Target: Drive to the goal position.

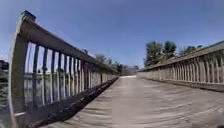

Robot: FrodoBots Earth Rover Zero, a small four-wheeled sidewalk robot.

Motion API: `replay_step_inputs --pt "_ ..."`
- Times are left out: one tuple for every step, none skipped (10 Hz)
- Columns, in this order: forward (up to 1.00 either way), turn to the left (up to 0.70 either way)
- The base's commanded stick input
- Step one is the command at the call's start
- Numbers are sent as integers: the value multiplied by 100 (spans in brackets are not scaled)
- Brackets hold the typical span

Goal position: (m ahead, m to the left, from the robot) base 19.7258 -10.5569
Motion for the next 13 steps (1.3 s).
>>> replay_step_inputs --pt "70 0" --pt "70 0" --pt "70 0" --pt "70 0" --pt "70 -9" --pt "70 -14" --pt "70 -14" --pt "70 -14" --pt "70 -14" --pt "70 -14" --pt "70 -14" --pt "70 -14" --pt "70 -14"
